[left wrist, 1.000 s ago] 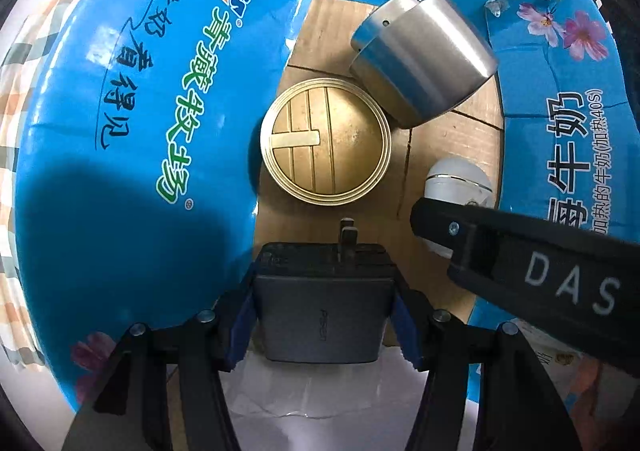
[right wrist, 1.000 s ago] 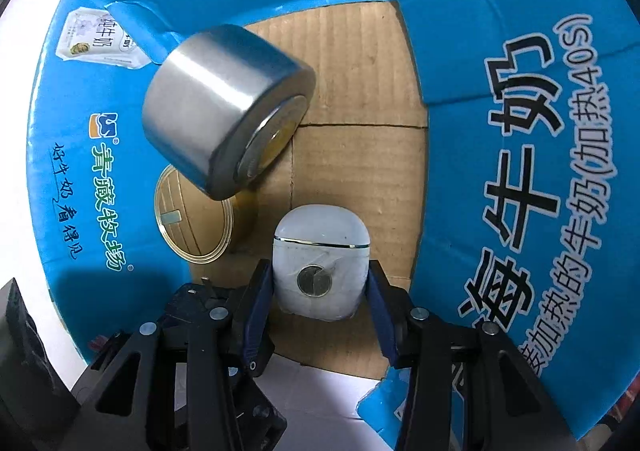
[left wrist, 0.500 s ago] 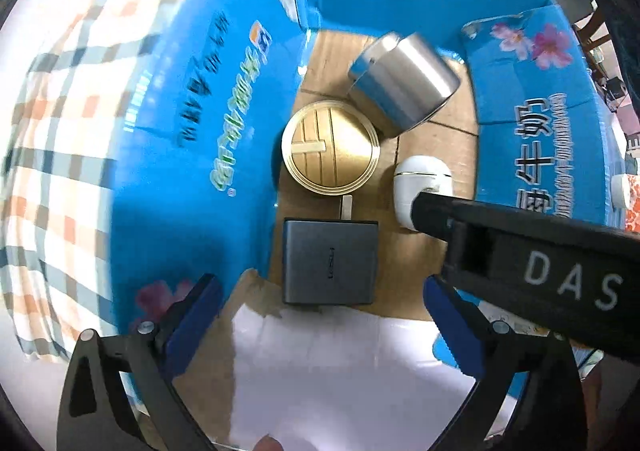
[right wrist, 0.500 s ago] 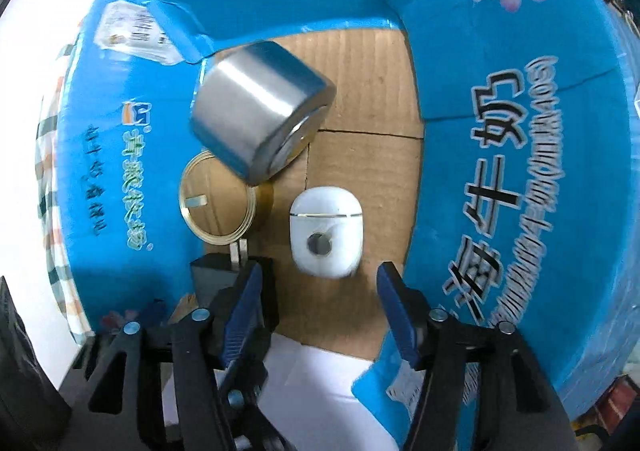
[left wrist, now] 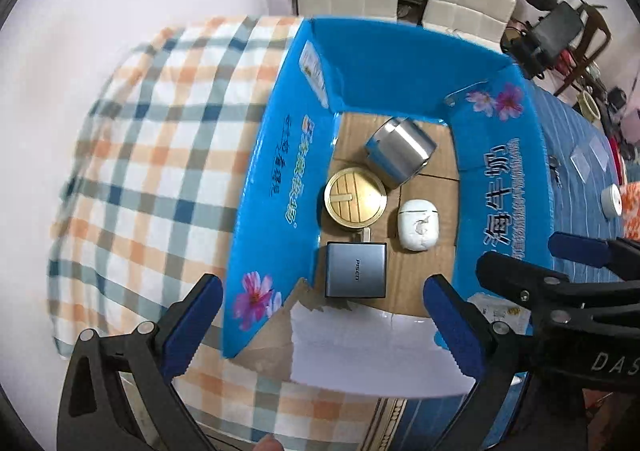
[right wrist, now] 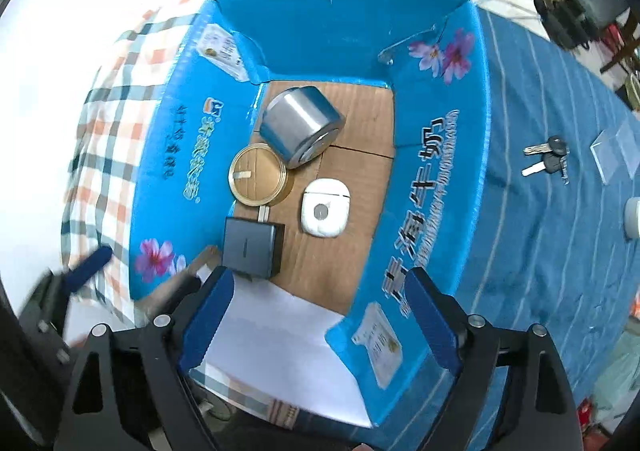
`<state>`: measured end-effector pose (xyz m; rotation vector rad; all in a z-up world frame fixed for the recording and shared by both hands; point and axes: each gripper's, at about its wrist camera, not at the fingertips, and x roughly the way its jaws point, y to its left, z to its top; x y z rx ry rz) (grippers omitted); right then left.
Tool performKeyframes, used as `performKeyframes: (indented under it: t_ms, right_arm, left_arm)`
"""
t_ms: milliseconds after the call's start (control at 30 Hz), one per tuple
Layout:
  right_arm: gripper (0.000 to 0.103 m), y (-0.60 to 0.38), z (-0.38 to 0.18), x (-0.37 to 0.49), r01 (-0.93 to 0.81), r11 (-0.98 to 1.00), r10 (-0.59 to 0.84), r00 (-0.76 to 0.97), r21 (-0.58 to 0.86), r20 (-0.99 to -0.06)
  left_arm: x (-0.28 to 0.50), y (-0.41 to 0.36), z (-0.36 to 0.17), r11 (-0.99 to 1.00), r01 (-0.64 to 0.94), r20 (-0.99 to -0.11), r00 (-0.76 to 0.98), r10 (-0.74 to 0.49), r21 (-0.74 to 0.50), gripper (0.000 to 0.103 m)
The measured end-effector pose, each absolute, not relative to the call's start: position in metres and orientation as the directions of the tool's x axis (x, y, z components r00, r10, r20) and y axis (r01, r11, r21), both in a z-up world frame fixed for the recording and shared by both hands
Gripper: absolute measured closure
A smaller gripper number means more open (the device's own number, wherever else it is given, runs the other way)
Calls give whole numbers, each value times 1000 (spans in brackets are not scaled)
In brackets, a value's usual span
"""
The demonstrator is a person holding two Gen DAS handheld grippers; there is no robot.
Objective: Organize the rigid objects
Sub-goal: 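Open both tools to drop the power bank and earbud case in the box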
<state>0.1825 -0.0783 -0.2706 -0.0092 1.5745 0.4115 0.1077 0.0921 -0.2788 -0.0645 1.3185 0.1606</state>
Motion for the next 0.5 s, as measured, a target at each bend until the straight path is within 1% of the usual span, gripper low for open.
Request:
performKeyframes:
  t_ms: [133, 500]
  right_arm:
    - [13, -95, -237, 163, -256, 924, 286, -27, 283, -958]
    - [12, -156, -190, 146, -214, 935, 314, 128, 283, -941]
  left_arm:
    - [98, 83, -263, 989, -143, -960, 269, 74, 36, 0]
    - [103, 43, -222, 996, -69, -931, 356, 79, 58, 0]
